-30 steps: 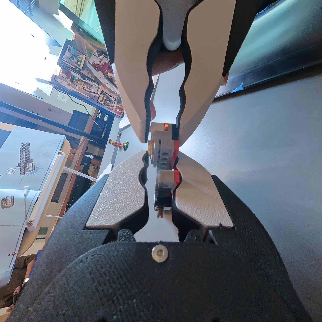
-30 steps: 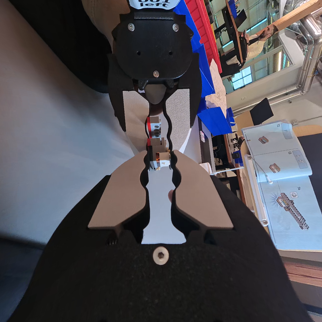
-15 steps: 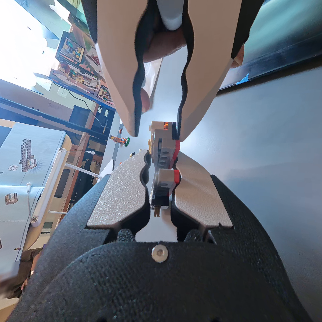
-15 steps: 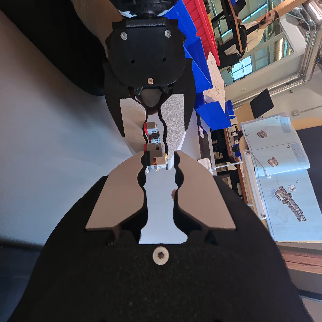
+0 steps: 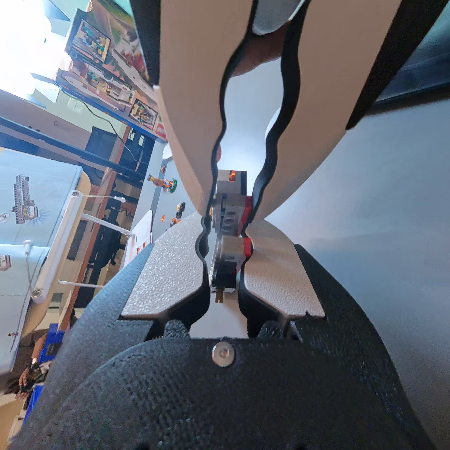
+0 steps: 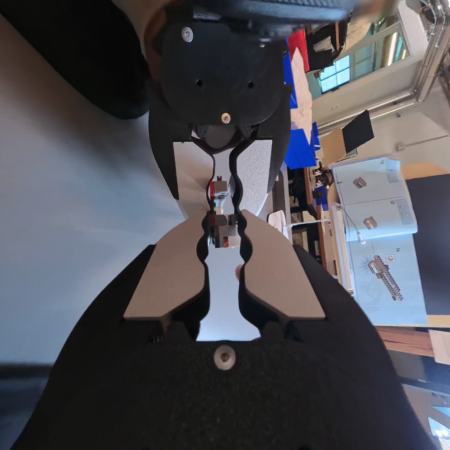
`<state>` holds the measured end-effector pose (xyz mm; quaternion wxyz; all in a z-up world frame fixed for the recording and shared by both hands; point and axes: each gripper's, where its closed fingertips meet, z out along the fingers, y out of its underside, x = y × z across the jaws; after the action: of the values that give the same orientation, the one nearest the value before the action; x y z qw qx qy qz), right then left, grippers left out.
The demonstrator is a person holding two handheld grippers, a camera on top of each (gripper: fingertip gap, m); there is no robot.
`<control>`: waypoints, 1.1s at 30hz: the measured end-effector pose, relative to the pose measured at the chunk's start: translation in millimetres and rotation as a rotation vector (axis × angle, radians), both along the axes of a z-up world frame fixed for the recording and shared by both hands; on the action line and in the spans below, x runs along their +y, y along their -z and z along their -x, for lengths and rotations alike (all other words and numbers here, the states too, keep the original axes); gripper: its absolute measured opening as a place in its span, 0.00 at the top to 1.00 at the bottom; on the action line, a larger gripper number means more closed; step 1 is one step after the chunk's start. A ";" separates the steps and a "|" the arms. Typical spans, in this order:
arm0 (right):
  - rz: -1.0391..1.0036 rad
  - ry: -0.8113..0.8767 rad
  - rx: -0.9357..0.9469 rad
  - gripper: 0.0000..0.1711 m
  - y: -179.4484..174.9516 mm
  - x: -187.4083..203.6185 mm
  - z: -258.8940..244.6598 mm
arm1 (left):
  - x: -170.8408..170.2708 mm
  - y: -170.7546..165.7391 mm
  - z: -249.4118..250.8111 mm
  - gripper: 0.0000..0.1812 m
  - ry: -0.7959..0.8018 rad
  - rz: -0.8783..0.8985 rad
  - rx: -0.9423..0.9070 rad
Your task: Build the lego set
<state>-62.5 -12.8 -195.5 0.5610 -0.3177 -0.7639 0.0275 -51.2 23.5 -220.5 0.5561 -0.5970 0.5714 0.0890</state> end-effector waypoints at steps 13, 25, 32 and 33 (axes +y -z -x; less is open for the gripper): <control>-0.001 -0.028 0.022 0.89 2.9 2.2 2.6 | 1.2 4.2 4.9 0.88 -0.048 0.066 0.010; 0.184 -0.030 0.127 0.89 -5.0 13.6 -3.8 | 0.1 -9.6 4.4 0.89 0.011 -0.034 -0.009; 0.200 -0.044 0.134 0.89 -3.4 11.2 -4.3 | -1.4 -8.1 4.0 0.89 0.008 -0.031 0.016; 0.197 -0.044 0.135 0.89 -2.7 11.1 -4.1 | -1.0 -7.4 4.3 0.89 0.000 -0.029 0.022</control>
<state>-58.4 -1.7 -192.7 0.5765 -0.3518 -0.7249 0.1360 -55.4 22.5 -213.1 0.5583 -0.5879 0.5762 0.1037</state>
